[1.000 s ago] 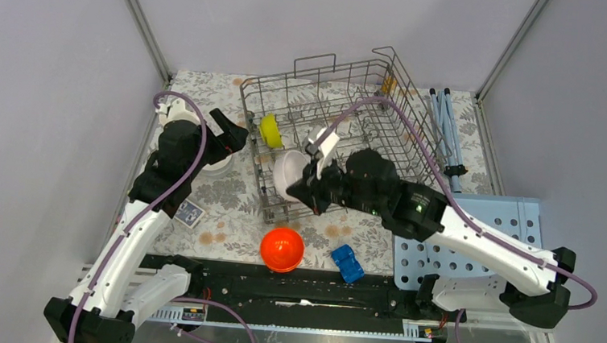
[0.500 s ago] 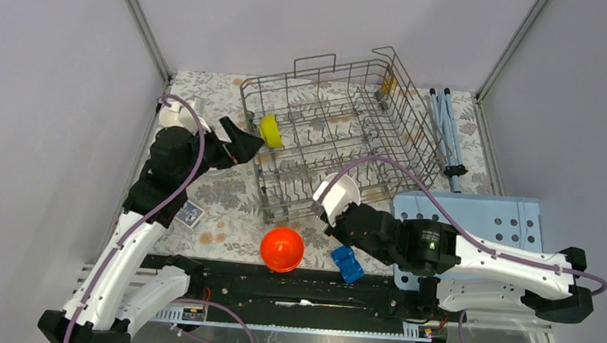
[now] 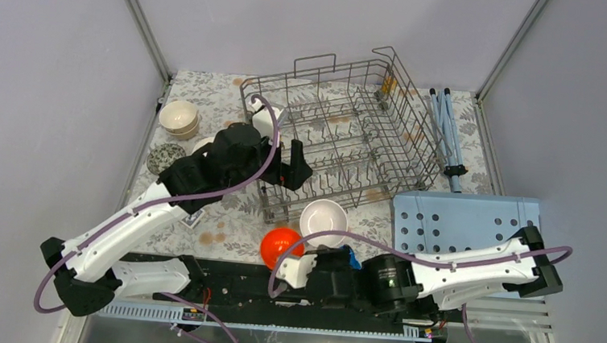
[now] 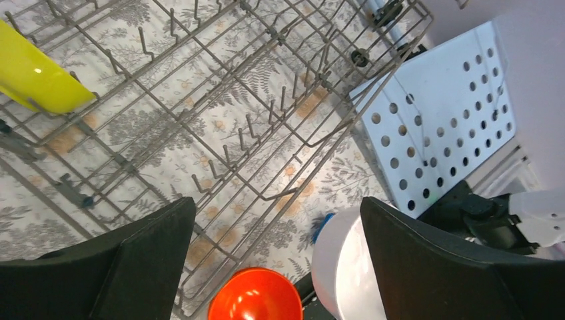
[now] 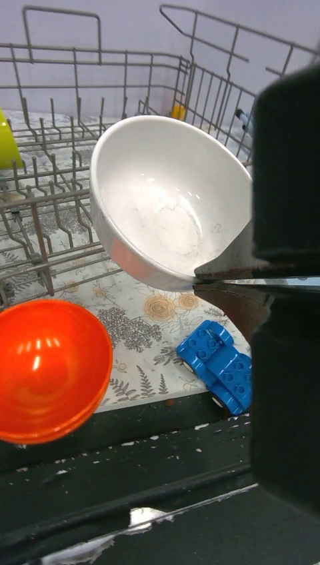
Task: Unload the bowls from the dish rack
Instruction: Place the bowl at the center of the board.
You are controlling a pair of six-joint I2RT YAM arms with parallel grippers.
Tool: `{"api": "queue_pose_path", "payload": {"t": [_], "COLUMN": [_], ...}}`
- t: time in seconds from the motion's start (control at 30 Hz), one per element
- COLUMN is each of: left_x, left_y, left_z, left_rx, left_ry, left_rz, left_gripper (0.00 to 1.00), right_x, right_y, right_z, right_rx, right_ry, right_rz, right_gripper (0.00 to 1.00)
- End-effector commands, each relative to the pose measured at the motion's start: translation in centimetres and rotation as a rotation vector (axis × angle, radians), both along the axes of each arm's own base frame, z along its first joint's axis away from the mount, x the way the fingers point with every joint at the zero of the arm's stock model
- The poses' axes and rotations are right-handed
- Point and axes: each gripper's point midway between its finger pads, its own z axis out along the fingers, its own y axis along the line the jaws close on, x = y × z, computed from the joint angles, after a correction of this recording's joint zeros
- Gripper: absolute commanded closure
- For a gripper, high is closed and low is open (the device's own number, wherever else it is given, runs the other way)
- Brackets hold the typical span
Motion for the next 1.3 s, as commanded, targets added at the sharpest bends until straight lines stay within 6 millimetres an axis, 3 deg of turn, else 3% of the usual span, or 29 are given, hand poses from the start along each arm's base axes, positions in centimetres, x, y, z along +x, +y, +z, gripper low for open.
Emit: {"api": "queue_pose_path", "payload": {"t": [0.0,0.33,0.73,1.0,1.27], "left_x": [-0.4,-4.4,-5.8,-6.3,-6.5], "left_y": [0.6,-1.1,-0.9,-1.3,-1.6], "left_z": [1.6,-1.0,-3.4,-4.4,-4.7], "left_rx": [0.138,0.371,0.551,0.621,0.624], "left_ry": [-0.064,-0.032,0.001,0.006,0.012], "left_rz": [-0.006,-0.136,-0.157,-0.174,-0.173], "left_gripper": [0.03,0.08,0.24,0.44,0.77], "right_x": [-0.2,-1.3,-1.4,-1.3,-1.5], "right_y": [-0.5,0.1,0.6,0.4,0.4], "right_z": [2.6,2.9,2.9,3.4,3.3], "right_rx": [-0.057,-0.083,-0.089,-0.071,-0.065], "right_ry": [-0.122,-0.116,-0.124,-0.116,-0.106], "right_rz": [0.012,0.063,0.061,0.049,0.050], "right_gripper": [1.00,1.00,1.00,1.00,1.00]}}
